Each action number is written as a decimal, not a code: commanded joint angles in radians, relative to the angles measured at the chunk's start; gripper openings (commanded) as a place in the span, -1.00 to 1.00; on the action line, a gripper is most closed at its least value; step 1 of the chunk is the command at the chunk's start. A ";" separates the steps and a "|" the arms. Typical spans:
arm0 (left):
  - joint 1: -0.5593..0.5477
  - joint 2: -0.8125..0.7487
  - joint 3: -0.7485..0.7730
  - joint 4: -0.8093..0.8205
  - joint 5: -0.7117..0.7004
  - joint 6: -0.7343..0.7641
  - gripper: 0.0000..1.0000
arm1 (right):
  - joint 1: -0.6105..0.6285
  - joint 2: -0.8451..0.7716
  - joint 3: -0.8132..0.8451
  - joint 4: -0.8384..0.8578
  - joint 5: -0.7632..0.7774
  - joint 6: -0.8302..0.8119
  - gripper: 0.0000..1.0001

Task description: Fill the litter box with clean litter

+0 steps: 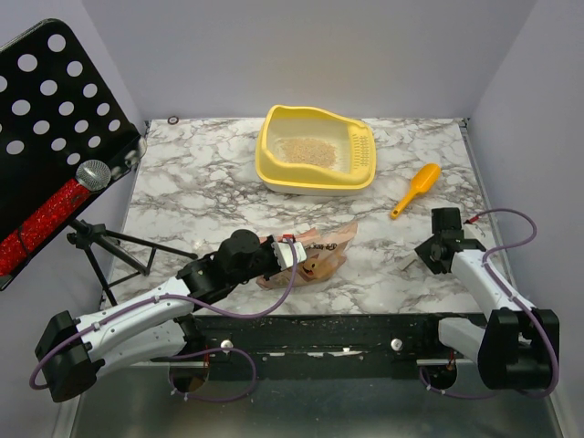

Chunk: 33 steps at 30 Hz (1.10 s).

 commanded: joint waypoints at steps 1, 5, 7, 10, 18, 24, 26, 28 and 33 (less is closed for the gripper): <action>-0.008 -0.012 0.047 0.055 -0.006 0.001 -1.00 | -0.021 0.011 -0.018 0.052 -0.017 -0.010 -0.14; -0.008 -0.009 0.047 0.054 -0.007 0.003 -1.00 | -0.027 0.019 -0.030 0.066 -0.017 -0.016 -0.23; -0.008 -0.010 0.047 0.054 -0.007 0.003 -1.00 | -0.029 0.026 -0.036 0.070 -0.012 -0.017 -0.23; -0.008 -0.010 0.045 0.054 -0.009 0.004 -1.00 | -0.033 0.036 -0.041 0.079 -0.014 -0.019 -0.26; -0.010 -0.012 0.045 0.049 -0.012 0.007 -1.00 | -0.047 0.068 -0.049 0.119 -0.037 -0.026 -0.99; -0.010 -0.010 0.045 0.049 -0.015 0.011 -1.00 | -0.045 -0.047 -0.069 0.132 -0.025 -0.068 -0.99; -0.011 -0.010 0.044 0.049 -0.012 0.011 -1.00 | -0.045 -0.105 -0.067 0.124 -0.031 -0.092 -0.99; -0.010 -0.010 0.047 0.046 -0.012 0.015 -1.00 | -0.047 -0.170 -0.058 0.112 -0.040 -0.121 -0.99; -0.011 -0.023 0.056 0.020 -0.002 0.037 -0.71 | -0.047 -0.306 0.000 0.081 -0.063 -0.221 -0.99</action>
